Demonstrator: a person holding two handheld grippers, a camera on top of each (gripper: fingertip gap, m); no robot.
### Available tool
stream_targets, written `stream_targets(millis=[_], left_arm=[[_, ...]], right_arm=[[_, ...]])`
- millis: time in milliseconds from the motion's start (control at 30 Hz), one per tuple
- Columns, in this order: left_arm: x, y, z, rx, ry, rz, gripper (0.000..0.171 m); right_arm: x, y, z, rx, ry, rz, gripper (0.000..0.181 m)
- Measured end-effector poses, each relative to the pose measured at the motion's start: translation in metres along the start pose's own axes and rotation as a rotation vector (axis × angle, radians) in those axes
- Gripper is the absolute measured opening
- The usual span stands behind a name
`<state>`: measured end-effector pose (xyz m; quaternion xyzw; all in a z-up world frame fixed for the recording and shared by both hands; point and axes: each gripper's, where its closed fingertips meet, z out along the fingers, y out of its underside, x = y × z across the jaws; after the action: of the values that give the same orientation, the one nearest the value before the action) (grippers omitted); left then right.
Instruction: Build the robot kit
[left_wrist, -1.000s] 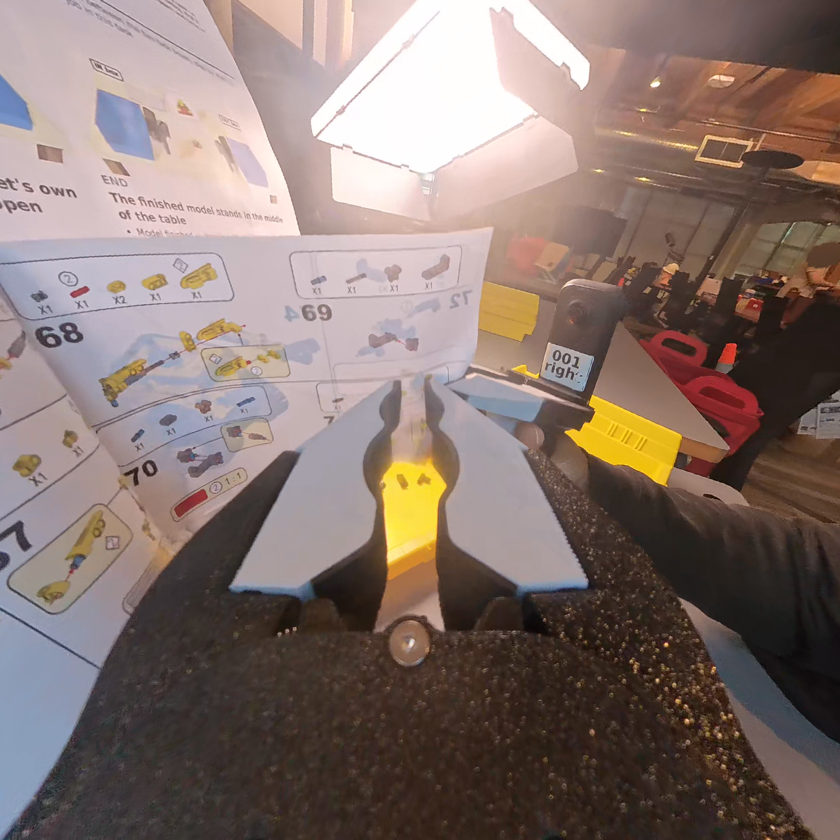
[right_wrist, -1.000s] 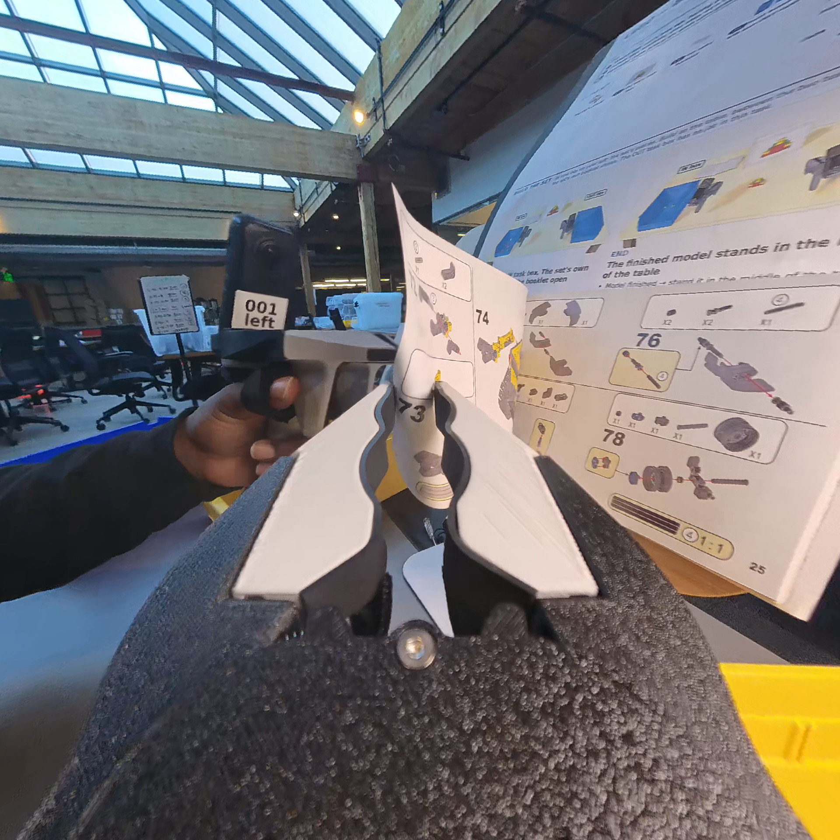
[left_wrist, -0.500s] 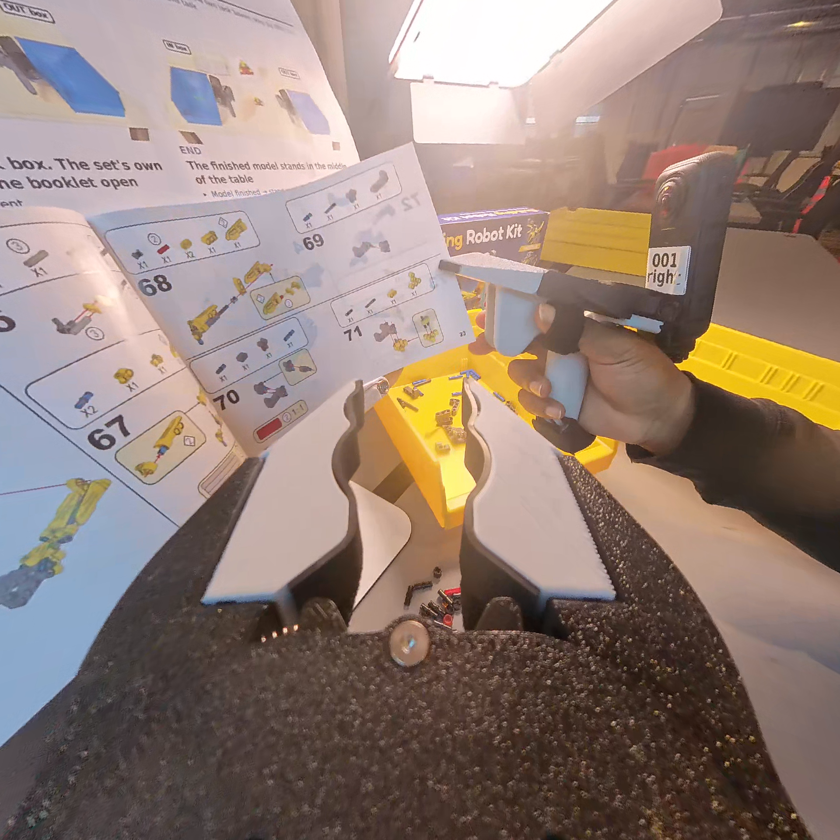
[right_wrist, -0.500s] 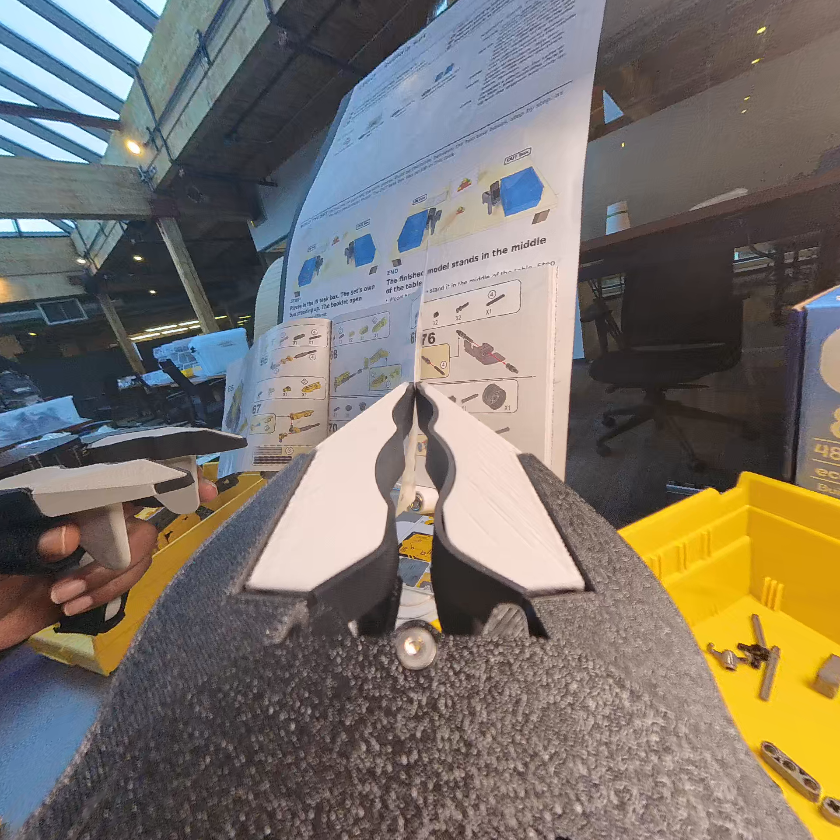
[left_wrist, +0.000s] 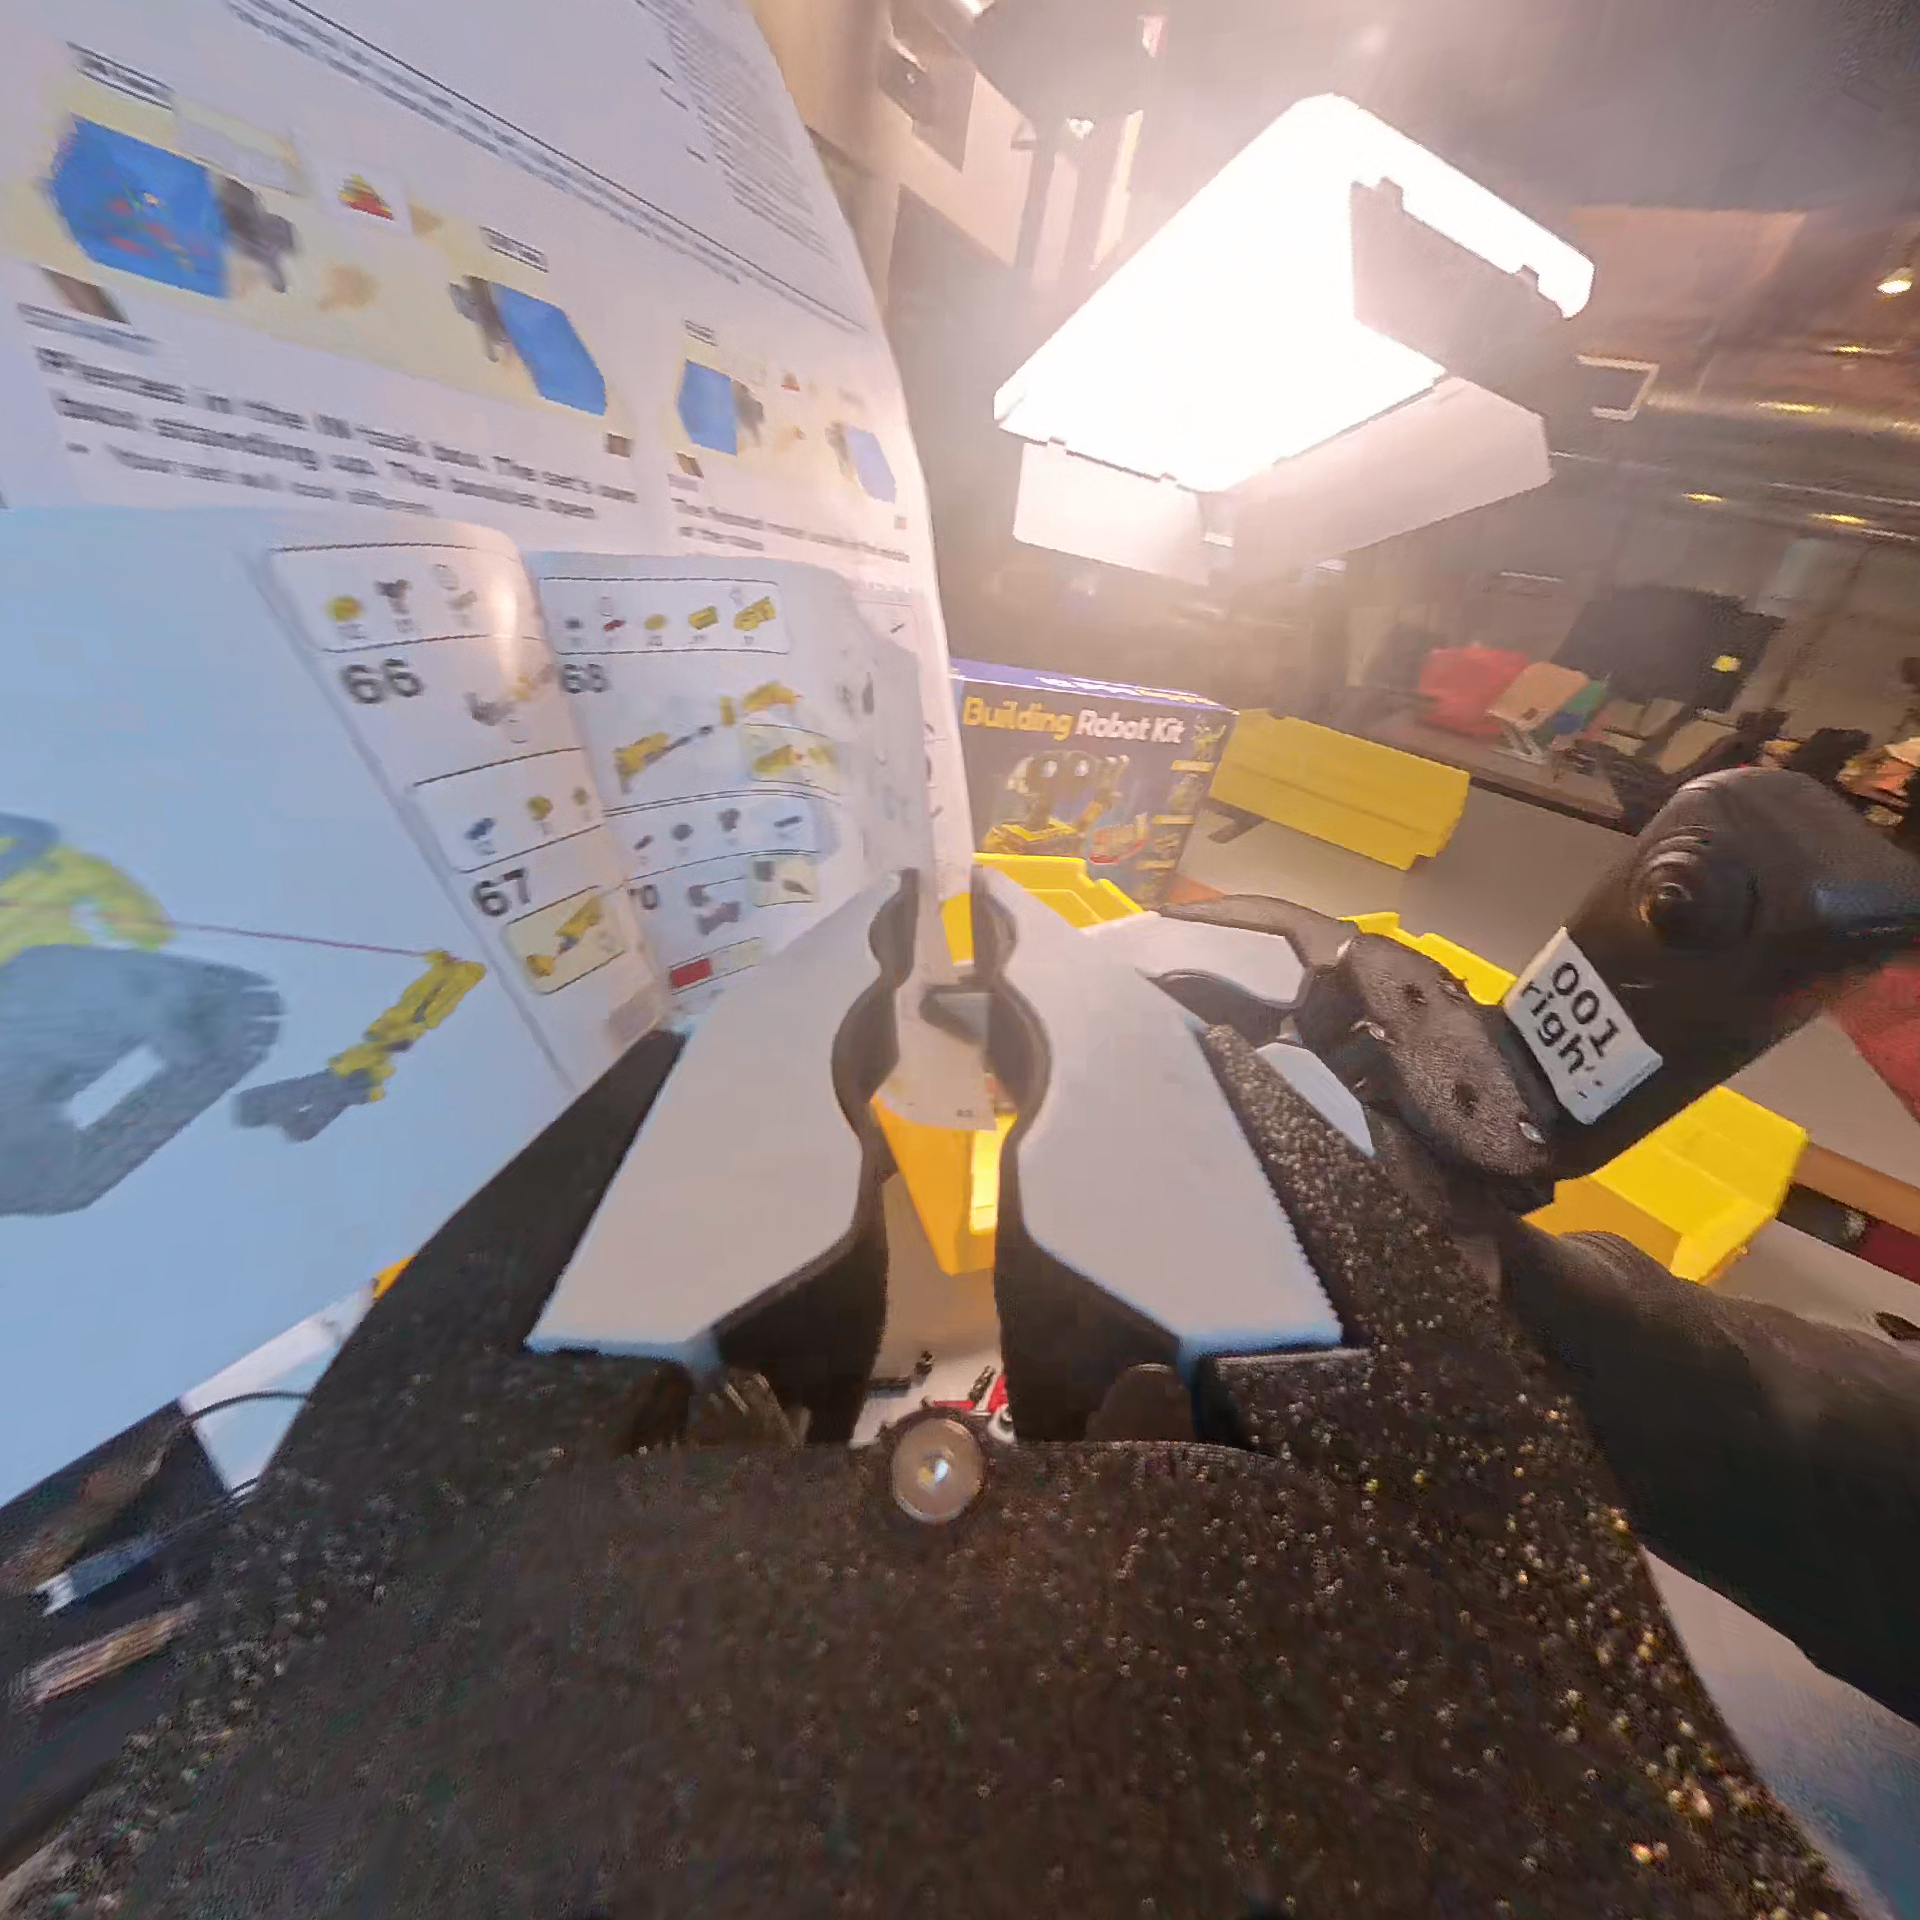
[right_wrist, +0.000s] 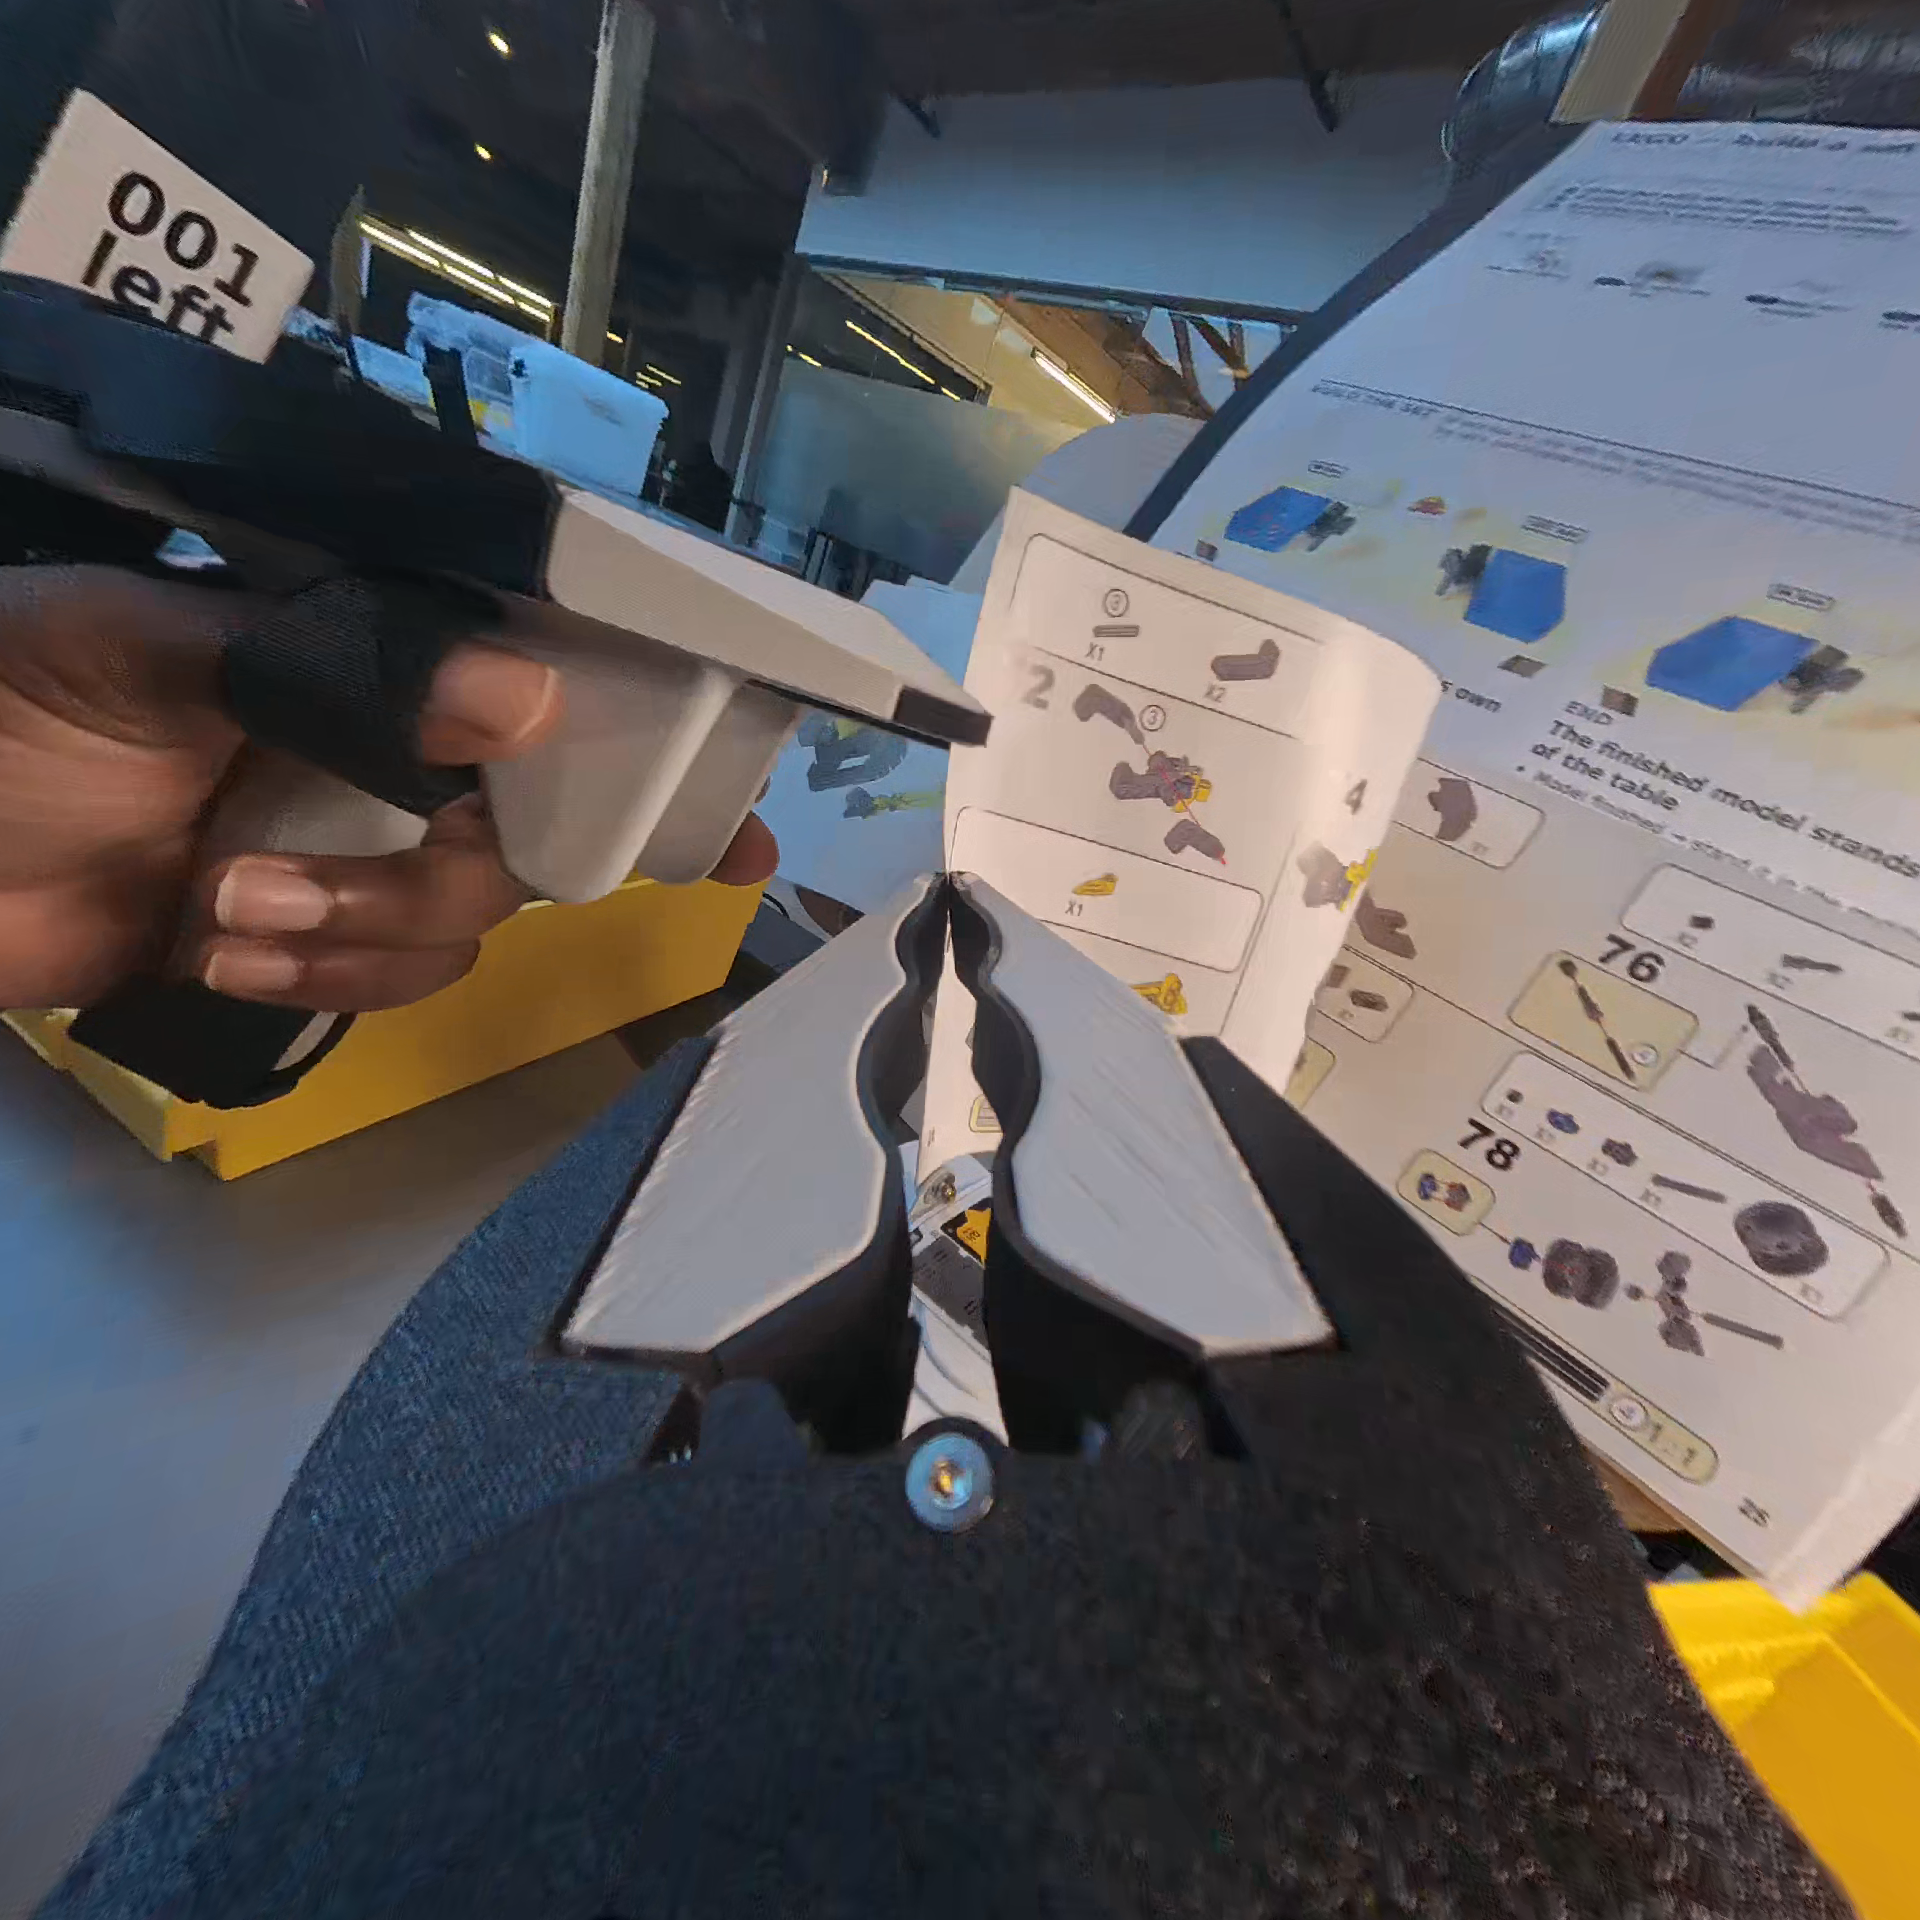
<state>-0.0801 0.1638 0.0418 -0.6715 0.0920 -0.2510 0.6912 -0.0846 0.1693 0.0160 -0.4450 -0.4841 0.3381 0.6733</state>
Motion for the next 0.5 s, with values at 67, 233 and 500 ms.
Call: stream_targets(millis=[67, 233, 500], left_arm=[[-0.012, -0.003, -0.012, 0.013, -0.036, 0.003, 0.0], [-0.031, -0.006, -0.032, -0.015, -0.061, -0.003, 0.0], [-0.045, -0.009, -0.041, -0.04, -0.111, 0.015, 0.0]], right_arm=[[-0.007, -0.002, 0.01, -0.001, 0.005, -0.023, 0.0], [-0.024, -0.005, 0.027, 0.0, -0.02, -0.024, 0.0], [-0.041, -0.012, 0.044, -0.003, -0.041, -0.081, 0.0]])
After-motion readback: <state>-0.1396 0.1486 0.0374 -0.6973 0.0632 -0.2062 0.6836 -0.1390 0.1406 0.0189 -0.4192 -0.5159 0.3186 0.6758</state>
